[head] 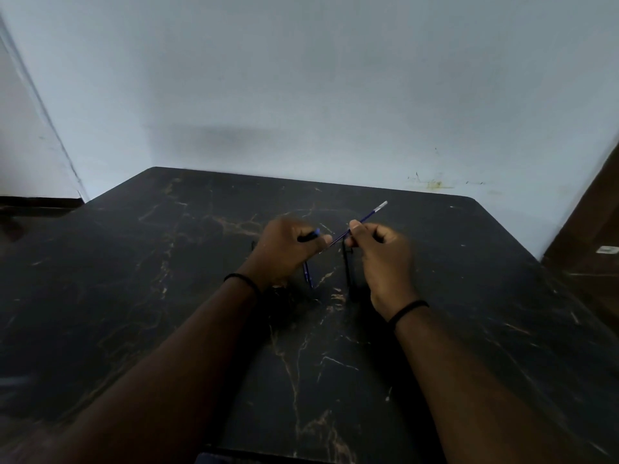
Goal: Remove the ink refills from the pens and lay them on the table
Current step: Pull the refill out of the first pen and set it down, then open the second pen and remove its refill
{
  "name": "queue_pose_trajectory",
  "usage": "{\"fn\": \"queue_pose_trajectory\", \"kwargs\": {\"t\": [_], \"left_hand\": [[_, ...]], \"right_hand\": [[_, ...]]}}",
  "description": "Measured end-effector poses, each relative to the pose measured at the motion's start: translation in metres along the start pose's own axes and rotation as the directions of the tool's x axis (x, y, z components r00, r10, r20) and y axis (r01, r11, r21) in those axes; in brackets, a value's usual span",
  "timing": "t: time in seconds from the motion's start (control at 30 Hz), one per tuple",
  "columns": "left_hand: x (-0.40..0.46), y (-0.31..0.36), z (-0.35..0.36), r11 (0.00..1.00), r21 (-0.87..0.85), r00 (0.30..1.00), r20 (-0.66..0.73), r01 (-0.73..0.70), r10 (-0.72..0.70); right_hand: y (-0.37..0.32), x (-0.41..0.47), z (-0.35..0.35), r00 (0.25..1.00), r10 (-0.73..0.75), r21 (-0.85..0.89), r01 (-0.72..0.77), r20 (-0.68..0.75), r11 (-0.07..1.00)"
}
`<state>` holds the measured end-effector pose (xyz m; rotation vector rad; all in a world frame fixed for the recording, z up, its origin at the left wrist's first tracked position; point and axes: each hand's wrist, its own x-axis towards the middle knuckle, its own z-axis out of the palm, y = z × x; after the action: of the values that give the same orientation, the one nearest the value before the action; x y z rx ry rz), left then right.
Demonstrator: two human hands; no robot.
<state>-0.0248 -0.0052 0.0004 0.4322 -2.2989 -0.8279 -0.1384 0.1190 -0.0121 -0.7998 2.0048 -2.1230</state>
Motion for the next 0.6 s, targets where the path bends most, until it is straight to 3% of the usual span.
{"fn": "queue_pose_trajectory", "kwargs": {"t": [0.07, 0.13, 0.2, 0.37, 0.5, 0.6], "left_hand": [[0.002, -0.003, -0.006, 0.996, -0.015, 0.979, -0.178, 0.093, -0.095], [0.004, -0.009, -0.013, 0.975, -0.027, 0.9, -0.38, 0.221, -0.215], [0.005, -0.017, -0.021, 0.953, -0.084, 0.822, -0.489, 0.29, -0.293], [0.004, -0.029, -0.029, 0.924, 0.012, 0.755, -0.58, 0.381, -0.304], [0.005, -0.028, -0.03, 0.918, 0.036, 0.746, -0.596, 0.395, -0.297], [0.006, -0.026, -0.03, 0.918, 0.024, 0.74, -0.601, 0.396, -0.303]], "right_hand": [[0.002, -0.002, 0.002, 0.996, -0.07, -0.152, 0.077, 0.054, 0.985], [0.002, -0.004, 0.007, 0.985, -0.105, -0.293, 0.143, 0.14, 0.945], [0.0, -0.006, 0.016, 0.964, -0.133, -0.384, 0.215, 0.23, 0.898], [-0.01, -0.011, 0.041, 0.863, -0.178, -0.583, 0.457, 0.472, 0.671], [-0.016, -0.01, 0.053, 0.837, -0.211, -0.66, 0.533, 0.506, 0.53], [-0.014, -0.009, 0.057, 0.855, -0.226, -0.695, 0.513, 0.467, 0.504]]}}
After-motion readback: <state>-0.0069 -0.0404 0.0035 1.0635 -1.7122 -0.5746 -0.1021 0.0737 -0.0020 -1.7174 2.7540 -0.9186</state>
